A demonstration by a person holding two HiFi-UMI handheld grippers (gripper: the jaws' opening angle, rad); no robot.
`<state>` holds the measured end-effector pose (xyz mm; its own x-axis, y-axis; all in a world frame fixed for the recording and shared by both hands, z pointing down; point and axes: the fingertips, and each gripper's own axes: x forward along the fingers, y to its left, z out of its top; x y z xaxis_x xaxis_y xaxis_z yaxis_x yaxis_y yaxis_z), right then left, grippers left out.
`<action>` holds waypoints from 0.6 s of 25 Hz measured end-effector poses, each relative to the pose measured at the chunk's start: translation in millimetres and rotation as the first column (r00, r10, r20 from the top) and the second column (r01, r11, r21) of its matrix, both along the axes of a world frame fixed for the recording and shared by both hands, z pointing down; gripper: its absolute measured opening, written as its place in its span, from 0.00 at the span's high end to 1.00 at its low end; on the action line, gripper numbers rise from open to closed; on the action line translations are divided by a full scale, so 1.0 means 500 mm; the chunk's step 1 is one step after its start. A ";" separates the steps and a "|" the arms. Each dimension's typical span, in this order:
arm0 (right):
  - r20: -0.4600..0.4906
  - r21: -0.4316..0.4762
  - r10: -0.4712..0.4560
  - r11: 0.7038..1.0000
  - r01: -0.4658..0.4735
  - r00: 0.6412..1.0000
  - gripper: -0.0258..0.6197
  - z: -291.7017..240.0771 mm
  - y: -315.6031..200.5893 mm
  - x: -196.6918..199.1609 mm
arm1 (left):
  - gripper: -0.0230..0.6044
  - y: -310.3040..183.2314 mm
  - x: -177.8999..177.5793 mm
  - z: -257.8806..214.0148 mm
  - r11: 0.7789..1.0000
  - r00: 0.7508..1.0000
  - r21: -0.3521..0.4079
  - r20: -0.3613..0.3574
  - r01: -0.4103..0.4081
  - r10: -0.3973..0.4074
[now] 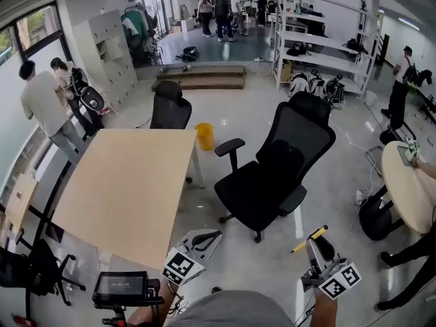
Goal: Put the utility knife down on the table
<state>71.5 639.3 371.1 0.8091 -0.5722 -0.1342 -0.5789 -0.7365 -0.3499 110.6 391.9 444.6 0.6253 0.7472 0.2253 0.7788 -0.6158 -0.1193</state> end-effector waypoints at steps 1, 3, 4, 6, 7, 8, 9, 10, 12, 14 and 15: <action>-0.003 0.003 -0.006 1.000 0.006 1.000 0.78 -0.002 -0.014 0.019 | 0.96 -0.023 0.013 0.002 1.000 1.000 0.004 0.000 0.019 -0.019; -0.001 0.006 -0.031 1.000 0.031 1.000 0.78 -0.005 -0.044 0.058 | 0.95 -0.066 0.037 0.003 0.998 0.998 0.005 0.005 0.064 -0.064; 0.002 0.003 -0.051 0.999 0.051 0.999 0.78 -0.005 -0.059 0.076 | 0.96 -0.084 0.045 0.003 0.996 0.996 -0.002 0.010 0.087 -0.087; 0.008 -0.003 -0.095 0.995 0.095 0.995 0.78 -0.005 -0.084 0.111 | 0.96 -0.112 0.057 0.009 0.991 0.991 -0.013 0.025 0.132 -0.132; 0.011 -0.003 -0.113 0.994 0.113 0.994 0.78 -0.004 -0.091 0.129 | 0.95 -0.122 0.063 0.016 0.988 0.988 -0.011 0.034 0.153 -0.152; 0.014 -0.001 -0.129 0.992 0.129 0.992 0.78 -0.001 -0.096 0.148 | 0.95 -0.130 0.070 0.024 0.985 0.984 -0.004 0.041 0.173 -0.172; 0.016 0.002 -0.146 0.989 0.146 0.989 0.78 0.002 -0.101 0.168 | 0.95 -0.136 0.079 0.030 0.982 0.980 0.004 0.046 0.191 -0.191; 0.018 0.004 -0.165 0.986 0.165 0.986 0.78 0.005 -0.106 0.191 | 0.95 -0.140 0.091 0.031 0.978 0.977 0.009 0.047 0.210 -0.210; 0.022 0.005 -0.215 0.977 0.215 0.976 0.78 0.007 -0.120 0.238 | 0.95 -0.146 0.119 0.021 0.968 0.967 0.009 0.041 0.250 -0.251; 0.024 0.004 -0.272 0.962 0.272 0.962 0.78 0.004 -0.130 0.283 | 0.95 -0.145 0.143 0.004 0.955 0.955 0.001 0.035 0.296 -0.296; 0.021 0.002 -0.298 0.954 0.298 0.954 0.78 0.001 -0.132 0.304 | 0.95 -0.142 0.154 -0.004 0.948 0.948 -0.004 0.030 0.317 -0.317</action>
